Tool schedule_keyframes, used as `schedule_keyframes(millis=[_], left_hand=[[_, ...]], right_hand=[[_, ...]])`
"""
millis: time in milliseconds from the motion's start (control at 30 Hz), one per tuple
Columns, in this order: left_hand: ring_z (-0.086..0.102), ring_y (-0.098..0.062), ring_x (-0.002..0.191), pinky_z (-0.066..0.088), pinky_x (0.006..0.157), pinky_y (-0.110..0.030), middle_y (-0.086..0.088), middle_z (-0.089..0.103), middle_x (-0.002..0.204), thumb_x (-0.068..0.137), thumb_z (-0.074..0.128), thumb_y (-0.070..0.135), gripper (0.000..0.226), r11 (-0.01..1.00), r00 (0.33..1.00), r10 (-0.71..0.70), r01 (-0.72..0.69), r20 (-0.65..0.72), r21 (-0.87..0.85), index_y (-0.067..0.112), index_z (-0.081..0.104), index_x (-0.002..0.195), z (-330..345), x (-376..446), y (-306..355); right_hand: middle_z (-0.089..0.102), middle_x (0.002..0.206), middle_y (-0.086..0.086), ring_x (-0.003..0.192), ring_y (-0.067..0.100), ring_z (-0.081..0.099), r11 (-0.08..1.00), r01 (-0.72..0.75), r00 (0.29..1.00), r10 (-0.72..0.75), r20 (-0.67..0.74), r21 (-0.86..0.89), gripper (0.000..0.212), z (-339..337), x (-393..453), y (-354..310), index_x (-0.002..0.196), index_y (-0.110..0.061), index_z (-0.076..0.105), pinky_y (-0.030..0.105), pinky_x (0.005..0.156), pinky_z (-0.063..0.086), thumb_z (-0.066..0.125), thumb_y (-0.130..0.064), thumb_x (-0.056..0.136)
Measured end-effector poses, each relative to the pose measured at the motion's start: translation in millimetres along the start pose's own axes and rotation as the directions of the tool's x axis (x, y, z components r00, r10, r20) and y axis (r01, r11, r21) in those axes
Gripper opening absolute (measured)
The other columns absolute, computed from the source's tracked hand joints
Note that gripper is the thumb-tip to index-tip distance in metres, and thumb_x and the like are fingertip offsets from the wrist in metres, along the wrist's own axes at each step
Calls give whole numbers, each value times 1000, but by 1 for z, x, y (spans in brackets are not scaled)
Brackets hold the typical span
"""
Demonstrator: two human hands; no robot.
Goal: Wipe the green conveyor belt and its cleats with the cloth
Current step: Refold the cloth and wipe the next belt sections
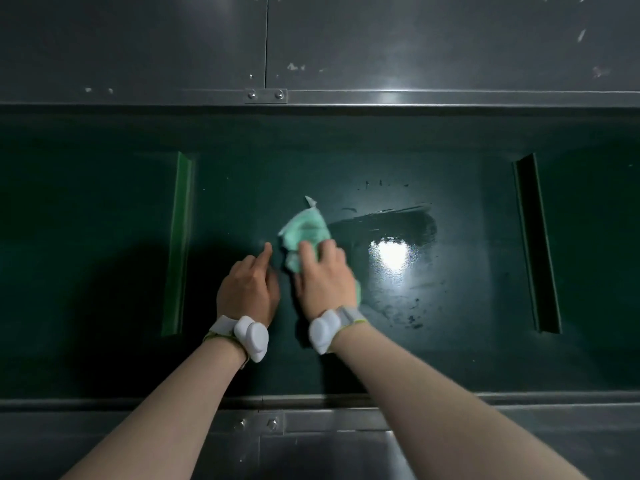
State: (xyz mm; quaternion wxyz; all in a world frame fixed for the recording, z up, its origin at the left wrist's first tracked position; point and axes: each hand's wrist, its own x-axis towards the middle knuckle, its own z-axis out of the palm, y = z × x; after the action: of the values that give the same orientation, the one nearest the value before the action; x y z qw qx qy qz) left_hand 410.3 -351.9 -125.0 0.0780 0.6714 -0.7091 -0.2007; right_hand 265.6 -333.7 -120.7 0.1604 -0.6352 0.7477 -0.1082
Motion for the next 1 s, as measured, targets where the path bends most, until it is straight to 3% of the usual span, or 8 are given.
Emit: schedule_keyframes(millis=[133,233,367,467,567,700,833,1000], left_hand=[[63,-36,96,54,66,-43,-11,68,102,100,58,23,44,1000,999,11,-11,52,-5,17,59,144,-7,0,-2],[63,-33,95,52,60,-39,-8,67,99,100,55,20,47,999,996,18,-20,86,31,19,56,147,-10,2,-2],[57,-30,92,39,57,-35,-8,61,100,100,49,20,54,985,986,36,-63,165,161,17,45,154,-11,3,-1],[55,-31,91,40,58,-36,-10,59,102,100,48,18,56,974,972,59,-106,229,198,12,40,155,-12,4,0],[55,-35,97,41,62,-39,-13,60,108,101,47,18,54,975,964,43,-98,261,201,12,41,155,-14,7,-1],[57,-40,103,45,73,-42,-14,59,106,96,39,33,37,994,949,-19,-16,315,106,16,64,118,-22,11,-4],[56,-33,105,45,63,-40,-10,60,113,103,42,27,51,971,958,-43,-27,285,239,27,40,154,-21,10,1],[52,-29,102,41,59,-35,-7,58,109,102,45,24,58,972,962,-45,-20,270,233,25,31,159,-18,3,6]], right_hand=[[49,106,15,85,35,53,990,140,990,-140,17,25,36,-2,-1,12,122,-16,59,36,52,46,65,-30,89],[45,113,14,94,37,54,995,-99,994,100,-44,23,45,-26,6,81,131,-21,49,38,63,50,64,-30,90],[46,109,12,90,37,56,946,-322,936,313,-160,-33,37,-59,14,150,121,-21,46,33,59,40,63,-31,90],[46,112,15,96,38,54,937,-346,928,335,-163,-48,34,-50,14,119,120,-18,49,36,61,43,63,-28,90],[49,118,15,101,37,51,977,-214,974,214,-72,6,32,-20,3,34,123,-18,55,41,69,49,60,-27,93],[51,109,15,90,36,52,998,-14,998,9,67,68,27,9,-23,-39,119,-14,58,38,56,39,60,-16,91],[48,111,13,95,35,51,997,-55,998,56,-18,52,36,-6,-13,23,126,-17,55,38,60,49,63,-21,91],[47,115,16,101,39,54,937,-349,917,339,-211,-12,37,-63,6,183,120,-22,46,39,68,46,63,-23,88]])
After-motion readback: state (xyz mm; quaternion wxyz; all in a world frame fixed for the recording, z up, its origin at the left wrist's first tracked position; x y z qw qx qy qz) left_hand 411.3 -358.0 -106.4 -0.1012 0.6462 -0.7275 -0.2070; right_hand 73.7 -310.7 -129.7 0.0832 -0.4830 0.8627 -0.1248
